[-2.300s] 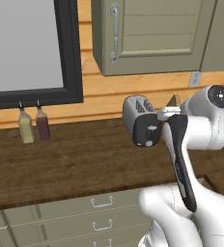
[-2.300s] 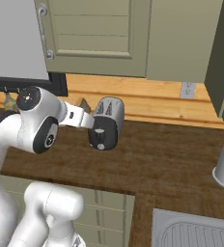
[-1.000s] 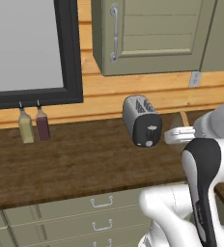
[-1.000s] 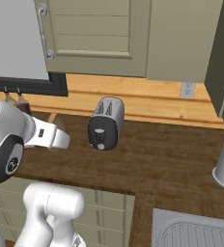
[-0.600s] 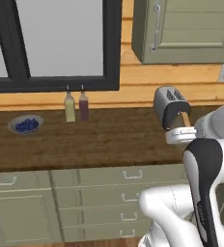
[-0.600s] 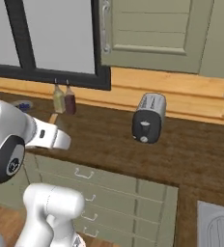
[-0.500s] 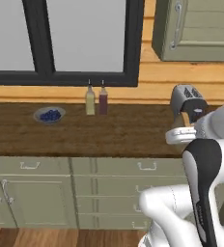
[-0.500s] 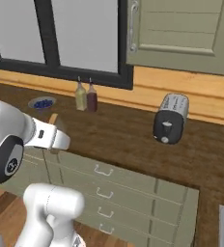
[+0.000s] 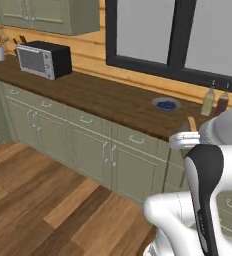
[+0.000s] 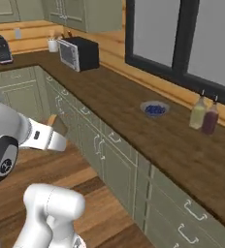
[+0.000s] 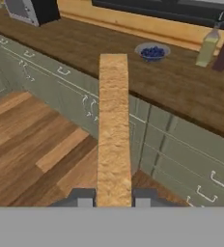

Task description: Start the toaster. Once the lever pops up, take the bread to the plate on the dining counter.

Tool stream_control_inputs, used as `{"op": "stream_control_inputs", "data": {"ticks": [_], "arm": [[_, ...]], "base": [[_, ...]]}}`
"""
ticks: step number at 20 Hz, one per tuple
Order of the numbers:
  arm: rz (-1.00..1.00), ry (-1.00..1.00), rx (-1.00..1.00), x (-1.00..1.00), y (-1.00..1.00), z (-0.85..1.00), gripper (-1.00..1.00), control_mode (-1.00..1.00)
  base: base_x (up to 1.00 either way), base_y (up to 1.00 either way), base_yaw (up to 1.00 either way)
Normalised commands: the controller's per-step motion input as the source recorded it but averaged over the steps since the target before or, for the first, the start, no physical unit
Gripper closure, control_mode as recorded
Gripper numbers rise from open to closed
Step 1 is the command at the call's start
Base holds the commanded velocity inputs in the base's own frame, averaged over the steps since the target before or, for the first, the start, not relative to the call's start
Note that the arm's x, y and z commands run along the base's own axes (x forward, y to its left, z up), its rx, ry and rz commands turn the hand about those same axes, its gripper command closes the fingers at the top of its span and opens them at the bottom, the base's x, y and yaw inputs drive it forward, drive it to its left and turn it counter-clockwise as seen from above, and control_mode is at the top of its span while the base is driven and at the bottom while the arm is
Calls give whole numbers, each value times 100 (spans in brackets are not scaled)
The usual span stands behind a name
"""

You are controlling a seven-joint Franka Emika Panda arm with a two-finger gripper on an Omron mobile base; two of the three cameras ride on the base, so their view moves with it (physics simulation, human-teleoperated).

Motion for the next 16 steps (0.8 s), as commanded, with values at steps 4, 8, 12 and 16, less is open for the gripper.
{"op": "stream_control_inputs", "data": {"ticks": [4,8,12,16], "arm": [[0,0,0,0,0,0,100,100],[0,0,0,0,0,0,100,100],[0,0,0,0,0,0,100,100],[0,0,0,0,0,0,100,100]], "base": [[0,0,100],[0,0,100],[0,6,100],[0,16,99]]}}
